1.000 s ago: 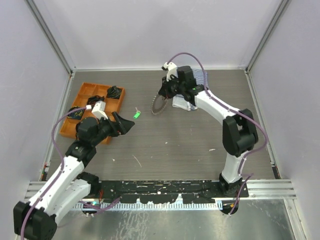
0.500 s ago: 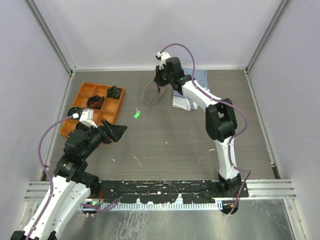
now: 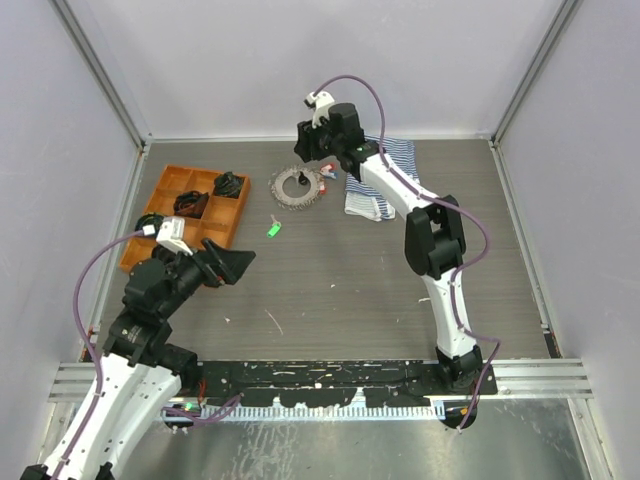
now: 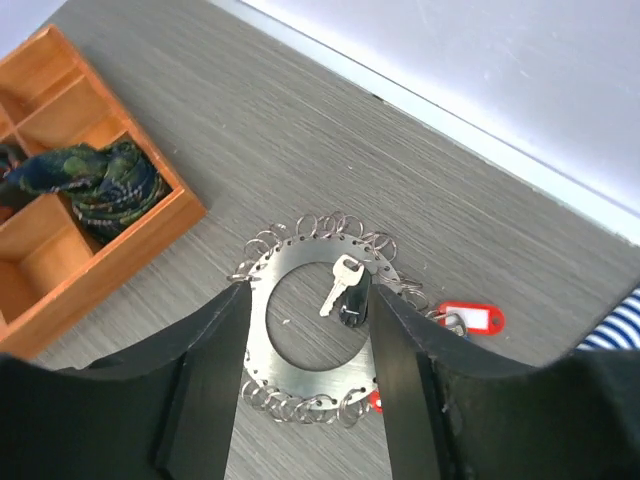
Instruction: Remove the keys from the keyring
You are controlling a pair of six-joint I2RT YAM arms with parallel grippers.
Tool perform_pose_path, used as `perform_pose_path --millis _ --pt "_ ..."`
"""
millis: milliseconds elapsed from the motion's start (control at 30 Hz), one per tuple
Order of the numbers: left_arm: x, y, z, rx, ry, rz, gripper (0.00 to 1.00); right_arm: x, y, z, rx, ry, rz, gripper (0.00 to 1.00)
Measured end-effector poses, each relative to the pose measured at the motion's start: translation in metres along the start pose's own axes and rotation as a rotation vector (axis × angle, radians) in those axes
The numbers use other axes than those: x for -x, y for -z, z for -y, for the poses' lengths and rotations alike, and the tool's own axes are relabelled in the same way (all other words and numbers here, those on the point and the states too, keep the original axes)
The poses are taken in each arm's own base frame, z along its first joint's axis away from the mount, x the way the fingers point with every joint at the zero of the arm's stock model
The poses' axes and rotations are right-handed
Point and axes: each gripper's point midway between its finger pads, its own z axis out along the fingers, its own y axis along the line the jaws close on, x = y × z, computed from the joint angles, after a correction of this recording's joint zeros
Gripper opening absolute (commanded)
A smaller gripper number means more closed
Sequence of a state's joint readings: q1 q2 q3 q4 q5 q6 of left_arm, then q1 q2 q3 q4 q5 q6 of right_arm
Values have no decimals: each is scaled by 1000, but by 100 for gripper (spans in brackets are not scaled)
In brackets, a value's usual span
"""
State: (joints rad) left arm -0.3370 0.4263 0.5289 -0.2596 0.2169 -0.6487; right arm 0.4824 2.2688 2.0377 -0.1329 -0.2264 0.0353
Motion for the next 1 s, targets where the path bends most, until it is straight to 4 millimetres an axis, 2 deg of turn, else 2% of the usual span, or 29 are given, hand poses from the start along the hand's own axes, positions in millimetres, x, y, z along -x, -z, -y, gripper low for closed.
perform_pose_path --millis 67,133,200,267,300,333,367,400,433,500,567,633,800,900,1000 --pt "7 2 11 -31 10 10 98 8 5 -5 32 45 6 63" --pt "16 4 22 -64 20 30 98 10 18 -15 94 98 -18 66" --pt "28 6 34 -99 32 57 98 15 44 -22 152 155 -42 76" --pt "41 8 47 -127 42 77 98 24 79 -29 190 202 -51 91" --pt "49 9 55 -142 44 82 98 31 104 -32 204 232 -43 99" --pt "58 11 64 -158 45 85 98 40 125 -33 204 244 -33 100" --pt "76 18 84 -193 34 102 98 55 157 -31 201 272 2 100" --pt "80 15 87 -195 33 97 98 69 182 -28 187 285 35 100" --pt "92 19 99 -204 22 93 98 85 208 -23 165 300 78 100" --pt "122 32 128 -247 -13 119 98 117 273 -11 89 318 168 100" --pt "149 46 155 -296 -53 163 98 144 329 -3 -4 334 250 100" --pt "165 58 172 -327 -86 185 98 162 374 -16 -54 340 320 100" --pt "189 87 202 -377 -150 224 98 184 433 -53 -54 335 393 100" --pt "196 97 209 -381 -177 230 98 198 457 -59 -75 308 433 100" --pt "198 103 212 -376 -201 229 98 205 468 -62 -83 244 451 100"
